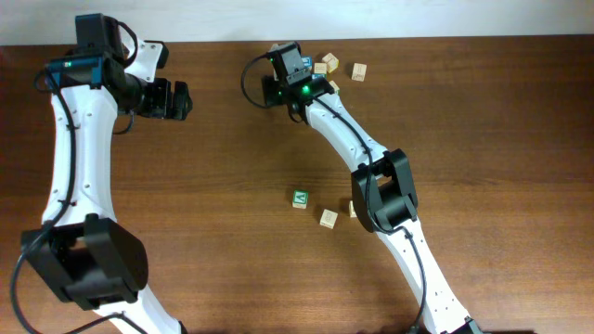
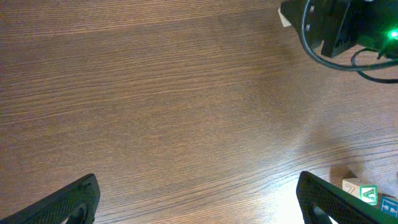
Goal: Rotate 4 blocks
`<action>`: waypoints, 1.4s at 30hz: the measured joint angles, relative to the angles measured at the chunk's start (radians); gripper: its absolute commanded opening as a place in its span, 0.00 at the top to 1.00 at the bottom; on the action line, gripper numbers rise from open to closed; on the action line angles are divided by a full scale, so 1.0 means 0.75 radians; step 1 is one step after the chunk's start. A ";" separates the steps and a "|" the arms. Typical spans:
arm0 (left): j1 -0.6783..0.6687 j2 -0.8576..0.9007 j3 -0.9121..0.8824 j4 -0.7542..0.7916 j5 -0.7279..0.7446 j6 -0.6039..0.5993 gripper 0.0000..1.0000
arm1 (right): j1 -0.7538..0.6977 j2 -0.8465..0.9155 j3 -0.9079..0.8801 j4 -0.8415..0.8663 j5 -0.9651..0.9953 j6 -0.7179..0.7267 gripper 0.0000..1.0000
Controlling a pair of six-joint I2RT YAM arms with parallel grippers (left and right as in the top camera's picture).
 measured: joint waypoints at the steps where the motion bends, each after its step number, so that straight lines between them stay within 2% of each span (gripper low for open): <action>1: 0.001 0.000 0.000 0.000 0.000 0.000 0.01 | 0.000 0.000 0.000 0.008 0.001 0.015 0.64; 3: 0.001 0.000 0.000 0.000 0.000 0.000 0.01 | 0.001 0.000 0.000 0.003 -0.001 0.039 0.67; 6: 0.001 0.000 0.000 0.000 0.000 0.000 0.01 | 0.000 0.000 0.055 -0.150 -0.012 0.055 0.71; 13: 0.000 0.000 0.000 0.000 0.000 0.000 0.01 | 0.002 -0.008 0.351 -0.879 -0.217 0.086 0.72; 16: 0.001 0.000 0.000 0.000 0.000 0.000 0.01 | 0.032 -0.009 0.374 -1.141 -0.371 0.096 0.72; 21: 0.000 0.000 0.000 0.000 0.000 0.000 0.01 | 0.197 -0.009 0.378 -1.513 -0.417 0.094 0.71; 23: 0.001 0.000 0.000 0.000 0.000 0.000 0.01 | 0.221 -0.009 0.378 -1.559 -0.418 0.087 0.62; 25: 0.001 0.000 0.000 0.000 0.000 0.000 0.01 | 0.226 -0.009 0.378 -1.559 -0.423 0.084 0.59; 28: 0.000 0.000 0.000 0.000 0.000 0.000 0.01 | 0.247 -0.009 0.378 -1.559 -0.433 0.080 0.46; 33: 0.000 0.000 0.000 0.000 0.000 0.000 0.01 | 0.246 -0.035 0.378 -1.559 -0.393 0.082 0.44; 35: 0.000 0.000 0.000 -0.001 0.000 0.000 0.01 | 0.219 -0.154 0.376 -1.559 -0.294 0.091 0.44; 37: 0.001 0.000 0.000 0.000 0.000 0.000 0.01 | 0.134 -0.370 0.376 -1.558 -0.222 0.092 0.48; 39: 0.000 0.000 0.000 0.000 0.000 0.000 0.01 | -0.028 -0.658 0.389 -1.557 -0.167 0.097 0.51; 42: 0.000 0.000 0.000 -0.002 -0.011 0.000 0.01 | -0.162 -0.864 0.390 -1.557 -0.149 0.107 0.51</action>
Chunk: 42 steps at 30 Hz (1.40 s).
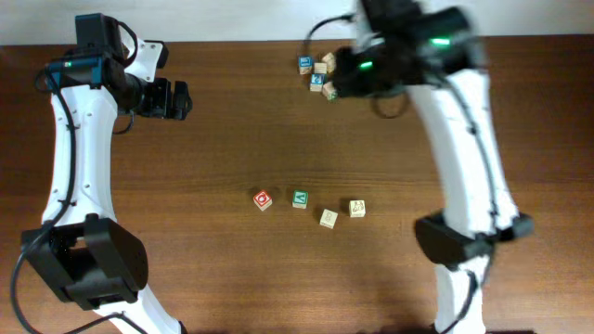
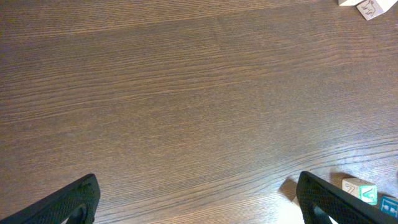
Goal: Rotate 4 blocks
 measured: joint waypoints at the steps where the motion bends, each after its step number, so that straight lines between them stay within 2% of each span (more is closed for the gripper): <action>1: 0.000 0.000 0.000 -0.017 -0.020 0.000 0.01 | -0.037 -0.059 0.000 0.001 0.005 0.007 0.50; 2: 0.001 0.000 0.001 -0.070 -0.047 0.000 0.01 | -0.066 -0.123 -0.001 0.001 0.011 0.010 0.50; 4: 0.001 0.000 0.000 -0.142 -0.101 0.000 0.01 | -0.084 -0.293 -0.003 0.000 0.065 0.013 0.40; 7: 0.001 0.000 0.000 -0.146 -0.130 0.000 0.01 | -0.084 -0.515 -0.068 0.002 0.127 0.015 0.32; 9: 0.001 0.000 0.000 -0.148 -0.139 0.000 0.01 | -0.084 -0.724 -0.272 0.002 0.155 0.022 0.27; 11: 0.001 0.000 0.001 -0.140 -0.139 -0.001 0.01 | -0.084 -0.878 -0.611 0.004 0.174 0.072 0.21; 14: 0.001 0.000 0.001 -0.135 -0.044 -0.001 0.01 | -0.084 -0.879 -1.196 0.039 0.110 0.147 0.07; 15: 0.001 0.000 0.001 -0.128 0.009 -0.001 0.01 | -0.084 -0.876 -1.284 0.101 0.093 0.150 0.02; 16: 0.001 0.000 0.001 -0.108 0.065 -0.002 0.01 | -0.084 -0.864 -1.398 0.168 0.065 0.149 0.02; 17: 0.001 0.000 0.001 -0.087 0.138 -0.004 0.09 | -0.084 -0.833 -1.590 0.280 0.001 0.157 0.02; 18: 0.000 0.000 0.001 -0.076 0.194 -0.005 0.25 | -0.084 -0.813 -1.694 0.345 -0.032 0.158 0.02; 19: -0.004 0.002 0.001 -0.069 0.221 -0.003 0.29 | -0.084 -0.800 -1.795 0.460 -0.058 0.158 0.00; 21: -0.028 0.021 0.003 -0.065 0.249 -0.029 0.28 | -0.084 -0.751 -1.966 0.581 -0.087 0.158 0.14; 22: -0.055 0.049 0.003 -0.068 0.228 -0.080 0.29 | -0.084 -0.707 -2.053 0.678 -0.099 0.150 0.16; 23: -0.081 0.078 0.002 -0.070 0.174 -0.143 0.28 | -0.084 -0.676 -2.102 0.747 -0.101 0.160 0.18; 25: -0.154 0.114 0.002 -0.069 -0.095 -0.373 0.25 | -0.083 -0.619 -2.165 0.872 -0.099 0.161 0.22; 29: -0.214 0.116 0.002 -0.042 -0.280 -0.532 0.24 | -0.013 -0.484 -2.177 0.990 -0.079 0.145 0.34; 35: -0.243 0.148 0.002 -0.038 -0.319 -0.563 0.18 | 0.067 -0.438 -2.177 1.041 0.087 0.137 0.53; 42: -0.243 0.151 0.002 -0.038 -0.322 -0.568 0.06 | 0.067 -0.427 -2.183 1.077 0.104 0.132 0.54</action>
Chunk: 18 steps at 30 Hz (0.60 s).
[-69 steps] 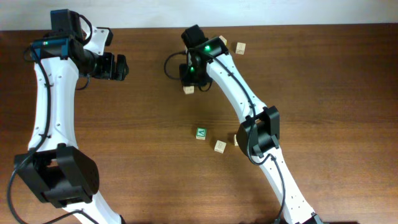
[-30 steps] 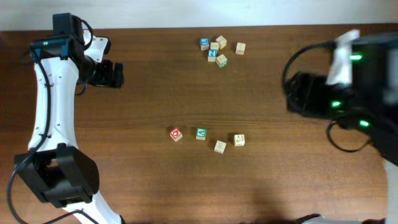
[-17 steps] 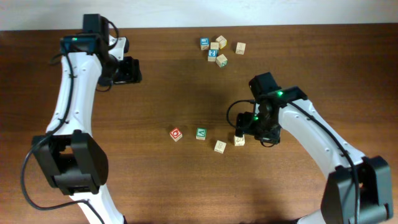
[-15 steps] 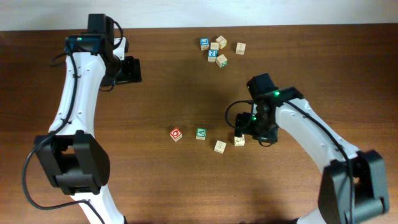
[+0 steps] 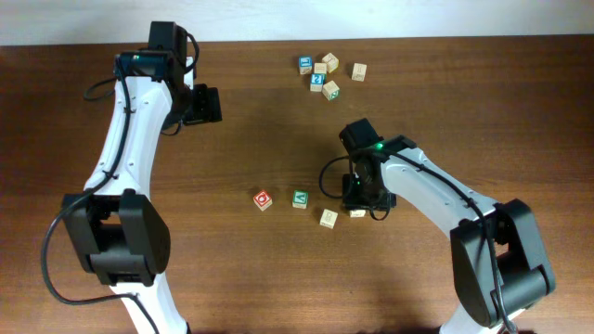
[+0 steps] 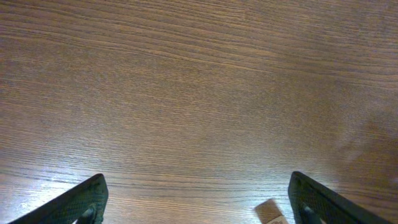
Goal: Rotate 4 blocks
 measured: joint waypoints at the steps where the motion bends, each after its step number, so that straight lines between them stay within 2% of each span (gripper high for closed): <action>1: 0.000 0.000 0.000 0.001 -0.001 -0.001 0.05 | 0.000 0.000 -0.011 0.016 0.000 -0.001 0.54; 4: 0.000 0.000 0.000 0.000 -0.001 -0.001 0.01 | 0.000 0.003 -0.025 0.021 0.000 0.000 0.55; 7: 0.000 0.000 0.000 0.000 -0.001 -0.001 0.01 | 0.000 0.003 -0.027 0.024 0.000 -0.001 0.58; 18: 0.000 0.000 0.000 0.000 -0.001 -0.001 0.01 | 0.000 0.003 -0.027 0.024 -0.001 -0.001 0.58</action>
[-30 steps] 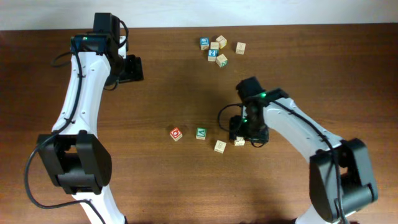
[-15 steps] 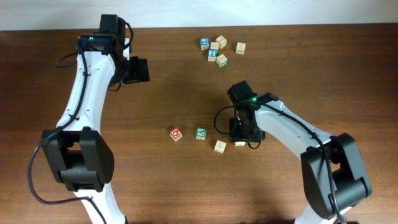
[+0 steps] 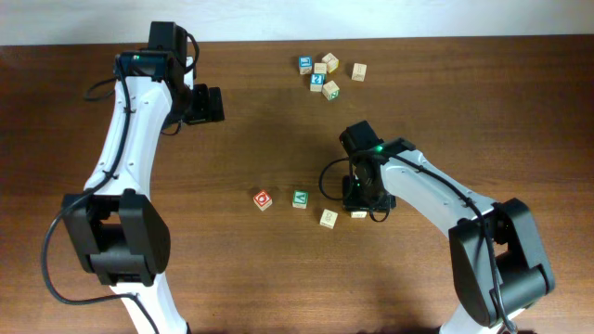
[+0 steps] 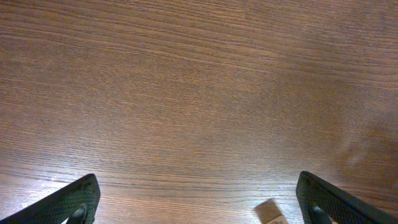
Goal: Rotate 4 blocks
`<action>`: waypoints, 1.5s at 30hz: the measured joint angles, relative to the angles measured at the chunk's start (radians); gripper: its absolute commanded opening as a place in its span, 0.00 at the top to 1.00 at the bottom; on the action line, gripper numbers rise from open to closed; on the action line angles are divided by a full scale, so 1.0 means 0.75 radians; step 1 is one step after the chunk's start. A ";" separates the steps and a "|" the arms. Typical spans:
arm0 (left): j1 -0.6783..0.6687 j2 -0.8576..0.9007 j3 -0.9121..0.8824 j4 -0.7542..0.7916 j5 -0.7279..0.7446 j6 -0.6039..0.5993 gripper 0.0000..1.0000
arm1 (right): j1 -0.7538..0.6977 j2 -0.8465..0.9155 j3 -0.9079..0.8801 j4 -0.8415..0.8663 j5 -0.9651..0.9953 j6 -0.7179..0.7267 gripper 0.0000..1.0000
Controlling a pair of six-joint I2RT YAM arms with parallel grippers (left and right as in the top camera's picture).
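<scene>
Four blocks lie in a row mid-table: a red block (image 3: 264, 199), a green block (image 3: 300, 199), a tan block (image 3: 329, 218) and a second tan block (image 3: 358, 213). My right gripper (image 3: 361, 195) is low over that second tan block and hides most of it; its jaws are not visible from overhead. My left gripper (image 3: 214, 104) hovers at the back left, far from the row. In the left wrist view the left gripper (image 4: 198, 182) is wide open over bare wood, with a block corner (image 4: 271, 214) at the bottom edge.
A cluster of several loose blocks (image 3: 322, 74) lies at the back of the wooden table (image 3: 139, 269), with one more tan block (image 3: 358, 70) to its right. Both white arms reach in from the front edge.
The left gripper's fingers stand slightly wider apart in the wrist view. The right gripper stays low over the rightmost tan block, and the blocks have not moved.
At first my right gripper was at the back cluster and my left gripper waited far left. Then the right arm was raised at the back right, with four blocks in a mid-table row. Later the left gripper stood further right and the right gripper was down on the rightmost tan block.
</scene>
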 measured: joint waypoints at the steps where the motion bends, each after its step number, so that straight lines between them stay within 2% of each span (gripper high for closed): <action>1: 0.000 0.000 0.000 0.000 0.000 0.000 0.01 | 0.000 0.000 0.000 0.000 0.000 0.001 0.58; 4: 0.000 0.000 0.000 0.000 0.000 0.000 0.01 | 0.000 0.000 0.000 0.001 0.000 -0.001 0.59; 8: 0.000 0.000 0.000 0.000 0.000 0.000 0.01 | 0.000 0.000 0.000 0.006 0.000 -0.008 0.68; 13: 0.000 0.000 0.000 0.000 0.000 0.000 0.01 | 0.000 0.000 0.000 -0.016 -0.021 -0.004 0.68; 21: 0.000 0.000 0.000 0.000 0.000 0.000 0.01 | -0.007 0.003 0.074 0.180 -0.001 -0.040 0.68; 27: 0.000 0.000 0.000 0.000 0.000 0.000 0.01 | -0.106 0.031 0.077 0.220 0.042 -0.086 0.68; 28: 0.000 0.000 0.000 0.000 0.000 0.000 0.01 | -0.107 0.055 0.077 0.220 0.041 -0.091 0.67; 30: 0.000 0.000 0.000 0.000 0.000 0.000 0.01 | -0.107 0.078 0.078 0.221 0.041 -0.096 0.44; 32: 0.000 0.000 0.000 0.000 0.000 0.000 0.01 | -0.107 0.078 0.083 0.212 0.041 -0.104 0.28; 33: 0.000 0.000 0.000 0.001 0.000 0.000 0.01 | -0.107 0.079 0.104 0.188 0.042 -0.108 0.28; 34: 0.000 0.000 0.000 0.001 0.000 0.000 0.01 | -0.107 0.086 0.169 0.108 0.041 -0.111 0.28; 36: 0.000 0.000 0.000 -0.001 0.000 0.000 0.01 | -0.107 0.098 0.340 -0.078 0.014 -0.113 0.36; 38: 0.000 0.000 0.000 0.000 0.000 0.000 0.01 | -0.101 0.097 0.481 -0.238 -0.102 -0.031 0.37; 41: 0.000 0.000 0.000 0.000 0.000 0.000 0.01 | -0.046 0.097 0.455 -0.303 -0.159 0.104 0.37; 45: 0.000 0.000 0.000 0.000 0.000 0.000 0.01 | 0.143 0.098 0.308 -0.193 -0.142 0.334 0.48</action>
